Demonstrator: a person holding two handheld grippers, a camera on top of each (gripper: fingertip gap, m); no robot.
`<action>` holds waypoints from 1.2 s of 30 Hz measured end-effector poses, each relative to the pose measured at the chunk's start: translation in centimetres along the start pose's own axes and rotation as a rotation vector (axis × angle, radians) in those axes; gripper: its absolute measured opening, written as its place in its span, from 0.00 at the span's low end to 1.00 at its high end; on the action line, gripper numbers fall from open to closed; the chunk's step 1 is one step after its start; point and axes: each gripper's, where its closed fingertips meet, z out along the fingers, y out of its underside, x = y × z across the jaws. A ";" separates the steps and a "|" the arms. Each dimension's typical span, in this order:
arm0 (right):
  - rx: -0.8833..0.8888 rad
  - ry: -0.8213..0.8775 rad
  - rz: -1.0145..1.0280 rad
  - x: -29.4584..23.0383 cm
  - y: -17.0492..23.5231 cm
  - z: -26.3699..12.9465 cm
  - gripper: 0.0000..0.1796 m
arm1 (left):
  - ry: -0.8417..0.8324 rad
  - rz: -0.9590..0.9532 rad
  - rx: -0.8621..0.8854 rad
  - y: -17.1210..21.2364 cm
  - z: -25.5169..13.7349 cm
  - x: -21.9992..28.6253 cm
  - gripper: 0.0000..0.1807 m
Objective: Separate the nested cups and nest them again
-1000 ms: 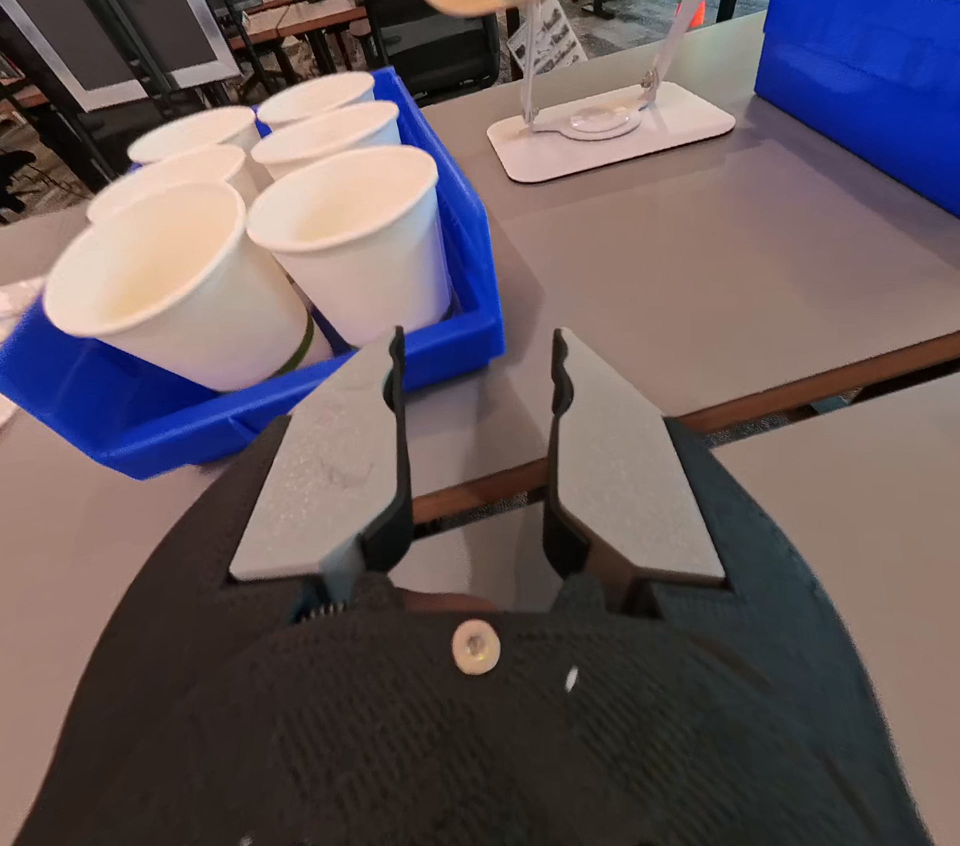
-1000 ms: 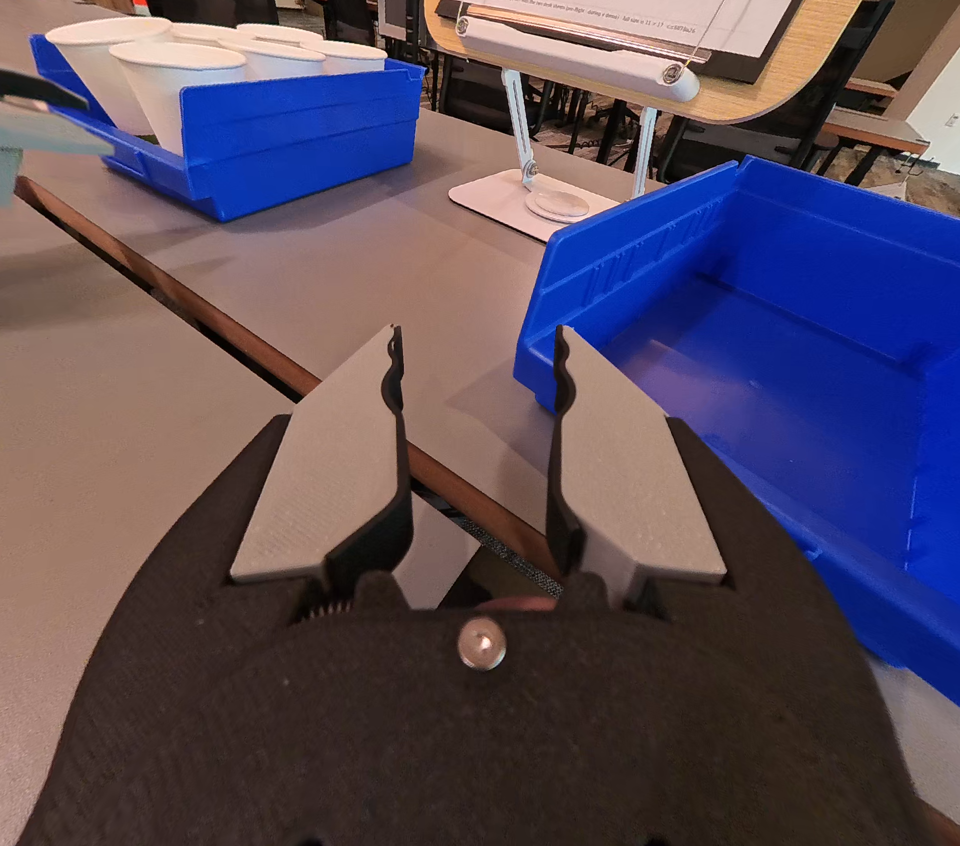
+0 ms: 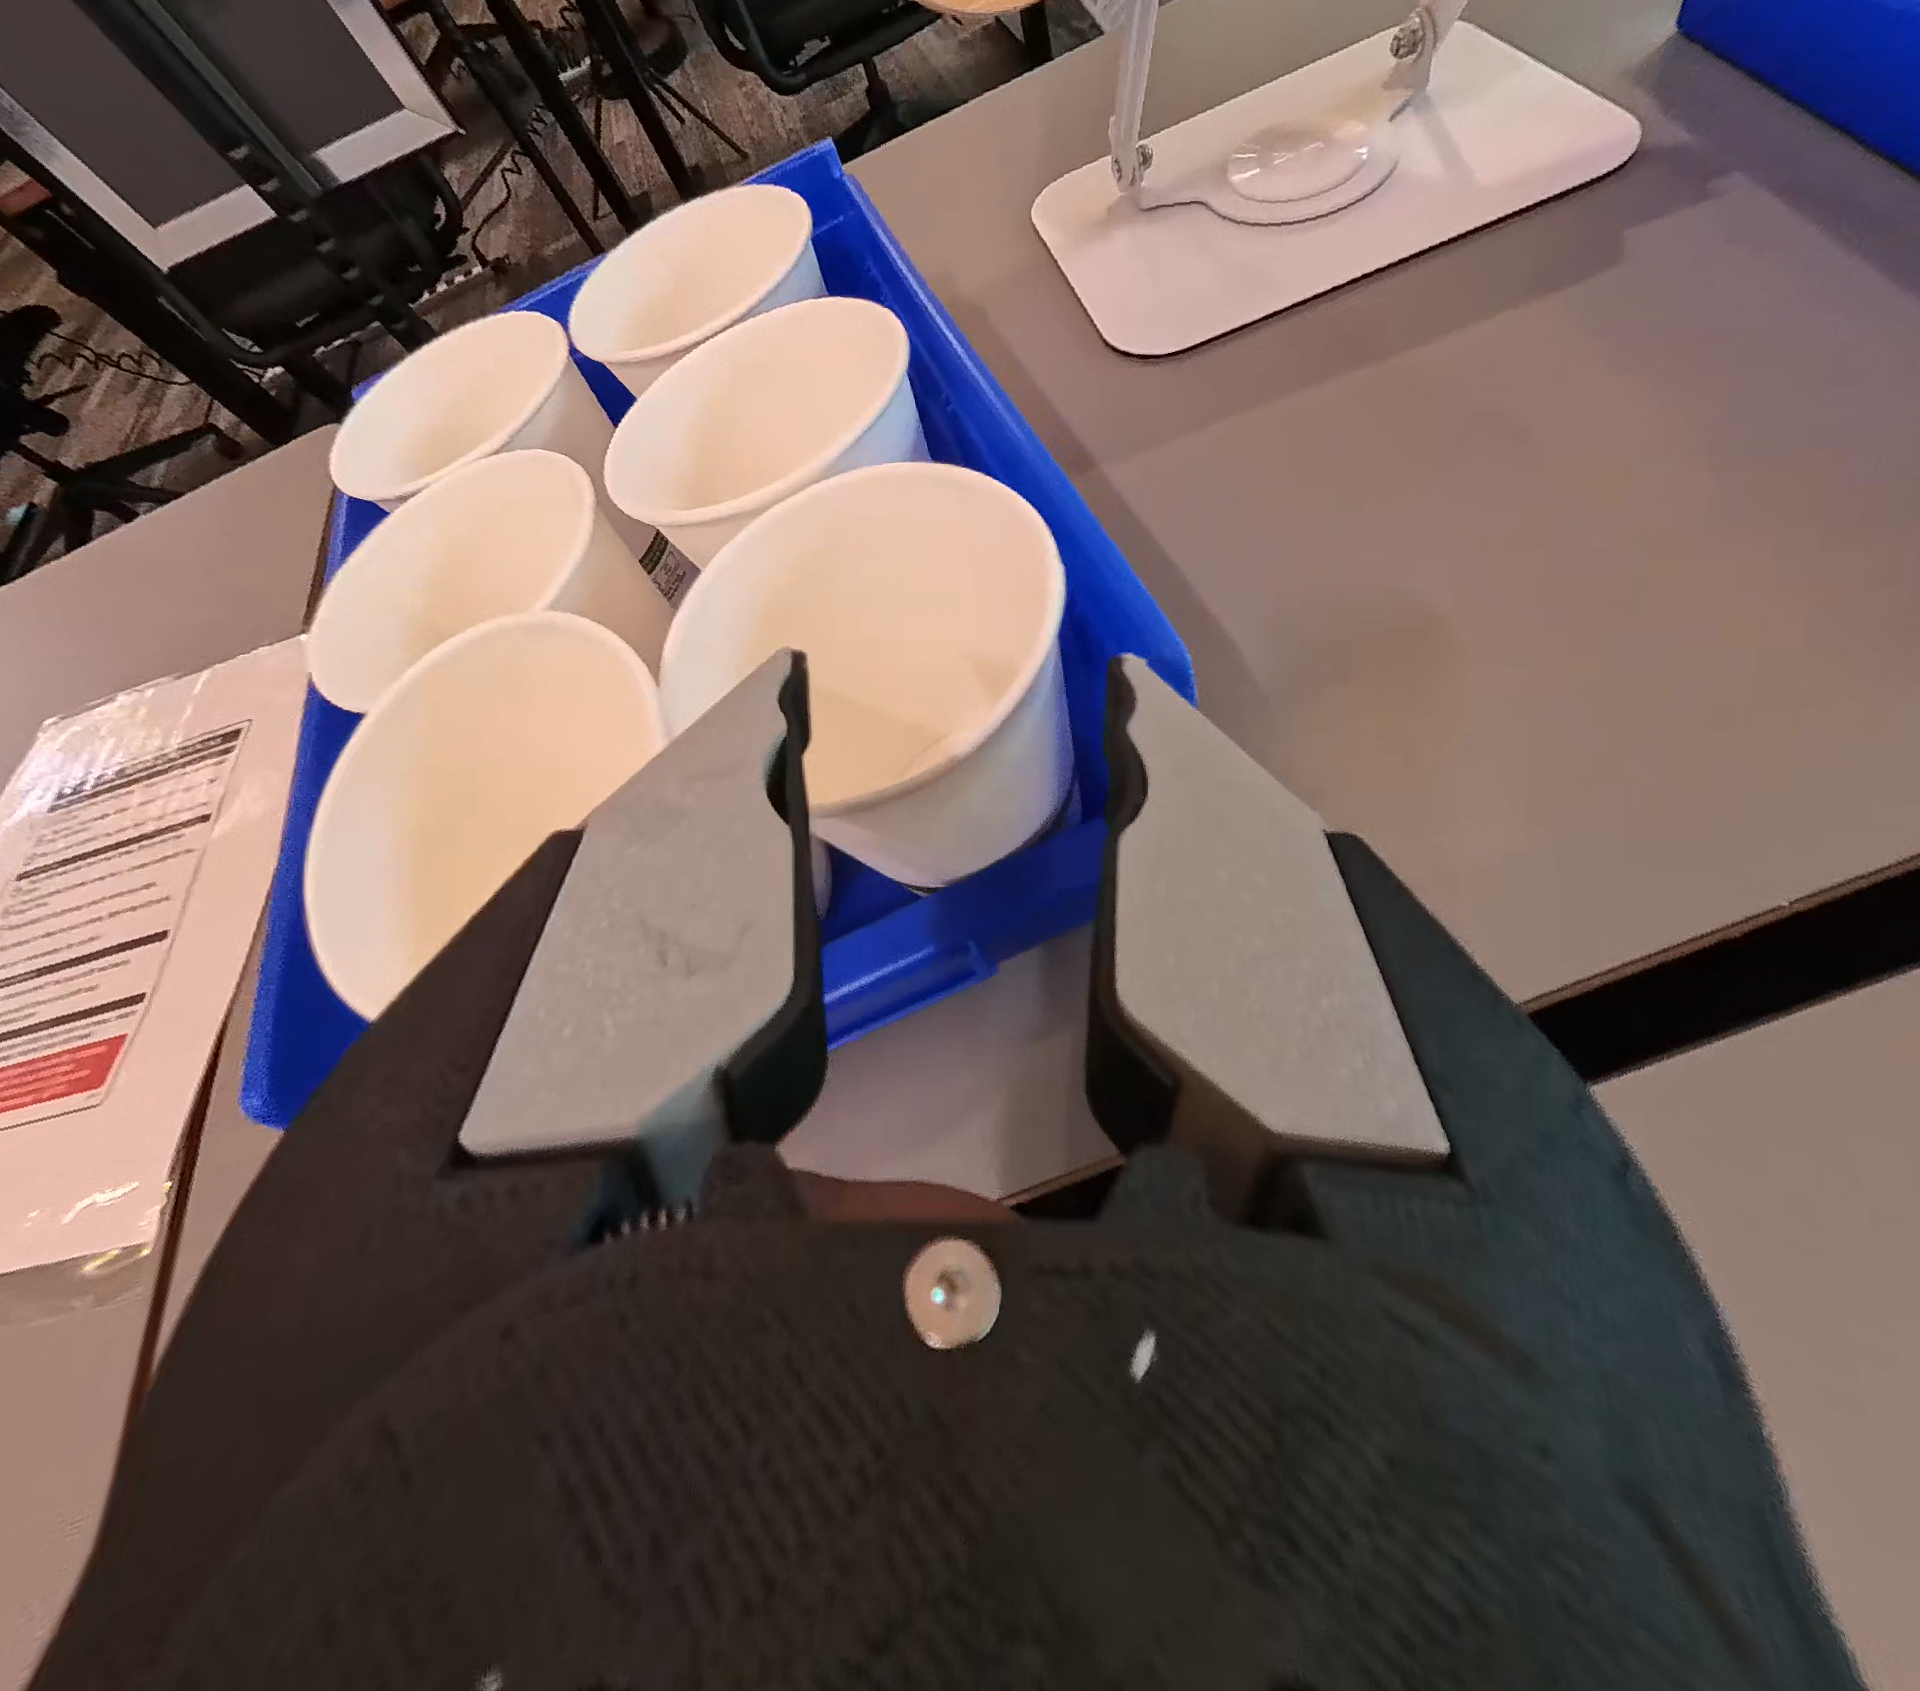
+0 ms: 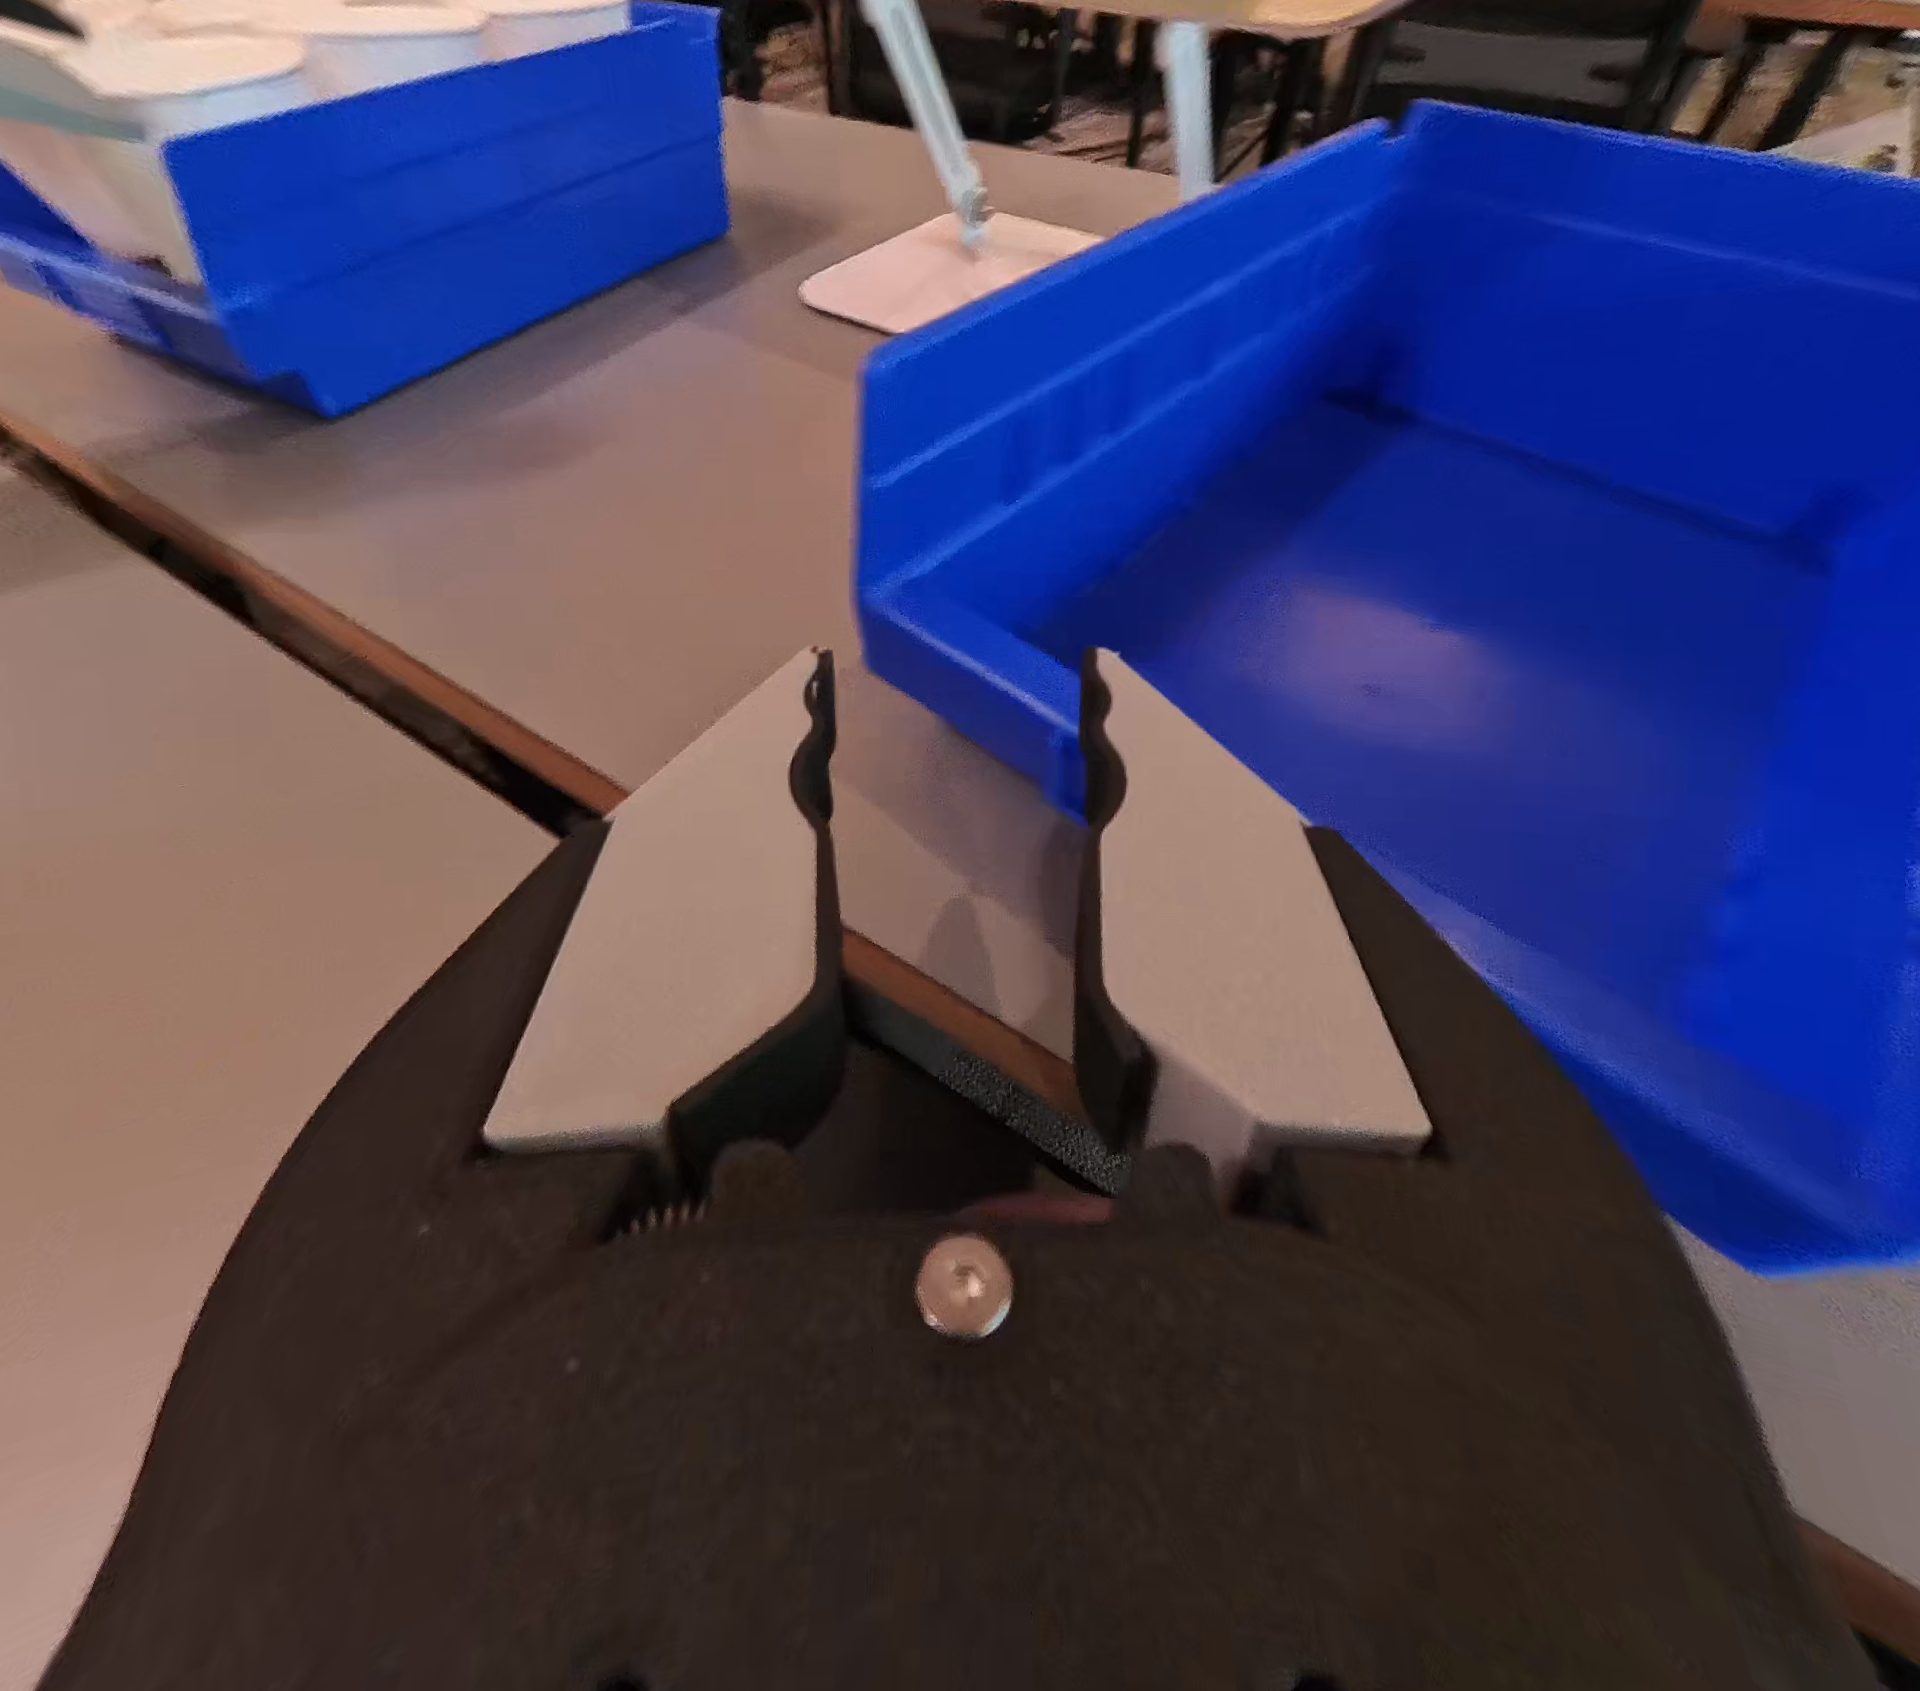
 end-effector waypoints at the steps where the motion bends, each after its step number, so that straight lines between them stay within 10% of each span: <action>1: 0.019 0.018 0.027 1.2 -0.2 -0.5 0.25 | -0.002 0.005 0.001 -0.1 -0.1 -0.2 0.30; 11: 0.072 0.332 0.151 12.5 0.5 -5.3 0.00 | 0.009 0.026 -0.024 -0.2 0.4 -0.4 0.30; 19: 0.140 0.521 0.193 17.1 0.6 -8.7 0.01 | 0.025 0.037 -0.052 0.3 0.9 0.3 0.30; 24: 0.201 0.444 0.170 15.2 -0.5 -8.0 0.24 | 0.015 0.054 -0.063 0.2 1.1 0.3 0.30; 36: 0.215 0.394 0.125 13.8 -0.9 -7.5 0.25 | 0.002 0.061 -0.082 -0.7 0.9 -0.7 0.30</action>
